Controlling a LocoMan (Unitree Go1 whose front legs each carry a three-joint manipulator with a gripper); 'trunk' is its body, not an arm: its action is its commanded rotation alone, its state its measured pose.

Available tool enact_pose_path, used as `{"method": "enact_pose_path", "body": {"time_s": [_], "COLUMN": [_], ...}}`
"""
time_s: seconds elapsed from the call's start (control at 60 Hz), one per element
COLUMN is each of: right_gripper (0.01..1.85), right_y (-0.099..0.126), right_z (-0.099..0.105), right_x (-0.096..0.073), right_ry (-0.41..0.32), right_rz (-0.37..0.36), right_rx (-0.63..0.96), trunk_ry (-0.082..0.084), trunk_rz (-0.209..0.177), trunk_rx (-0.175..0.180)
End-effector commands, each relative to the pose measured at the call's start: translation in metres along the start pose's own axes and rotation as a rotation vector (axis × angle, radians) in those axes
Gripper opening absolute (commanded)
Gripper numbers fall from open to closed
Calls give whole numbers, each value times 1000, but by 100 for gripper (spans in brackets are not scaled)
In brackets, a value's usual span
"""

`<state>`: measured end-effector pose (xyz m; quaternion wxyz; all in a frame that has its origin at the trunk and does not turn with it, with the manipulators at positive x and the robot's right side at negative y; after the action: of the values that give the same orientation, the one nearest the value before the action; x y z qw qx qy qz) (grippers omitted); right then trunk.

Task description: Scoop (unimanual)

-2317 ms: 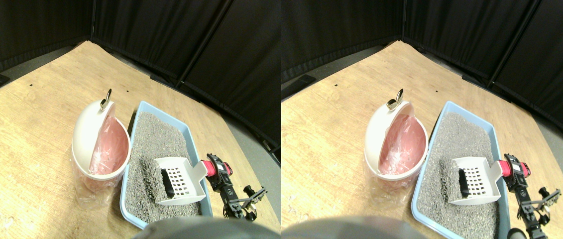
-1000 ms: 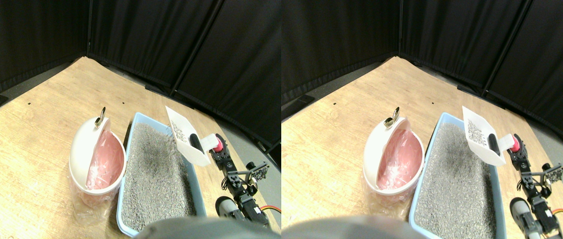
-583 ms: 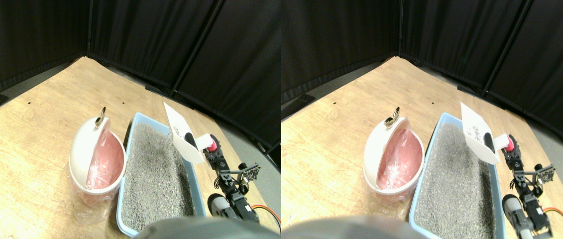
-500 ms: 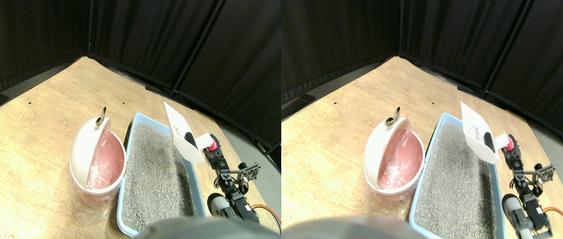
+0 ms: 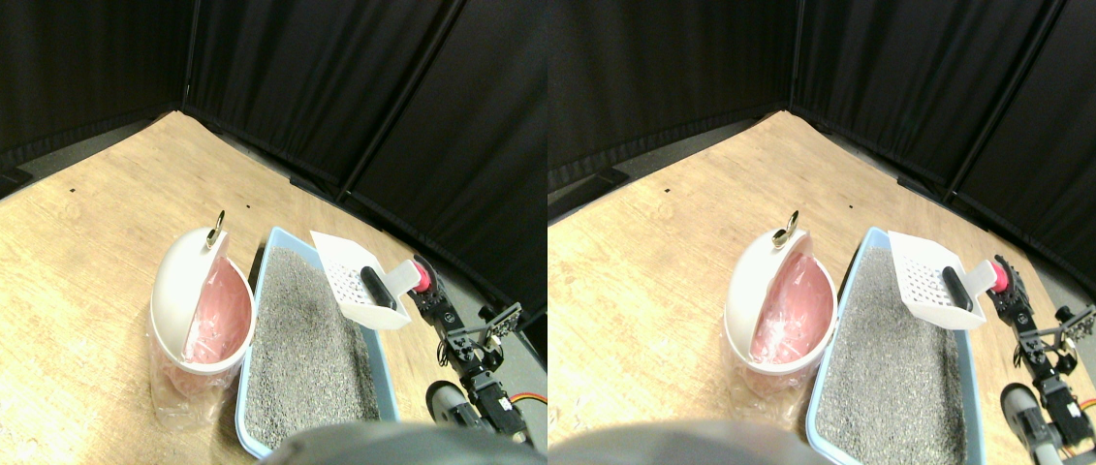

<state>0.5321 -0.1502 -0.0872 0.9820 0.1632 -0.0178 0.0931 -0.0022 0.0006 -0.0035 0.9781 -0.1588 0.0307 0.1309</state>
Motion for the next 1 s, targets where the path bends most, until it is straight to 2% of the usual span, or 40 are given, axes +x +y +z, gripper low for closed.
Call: {"method": "enact_pose_path", "body": {"time_s": [0.017,0.217,0.433,0.5,0.633,0.717,0.933,1.0], "right_gripper": [6,6,6,6,6,6,6,6], "right_y": [9,26,39,42,49,56,71,76], "right_z": [11,18,16,14,10,7,0,-3], "right_x": [2,10,16,18,20,22,27,30], "right_ry": [-44,19,49,63,84,97,149,161], "right_rz": [75,127,157,175,164,205,231,262], "right_rx": [-40,-156,-221,-240,-266,-295,-335,-342], "trunk_ry": [6,8,4,5,7,10,14,15], "trunk_rz": [38,86,138,151,175,189,219,224], "trunk_rx": [-10,-51,-96,-104,-120,-129,-144,-146]}}
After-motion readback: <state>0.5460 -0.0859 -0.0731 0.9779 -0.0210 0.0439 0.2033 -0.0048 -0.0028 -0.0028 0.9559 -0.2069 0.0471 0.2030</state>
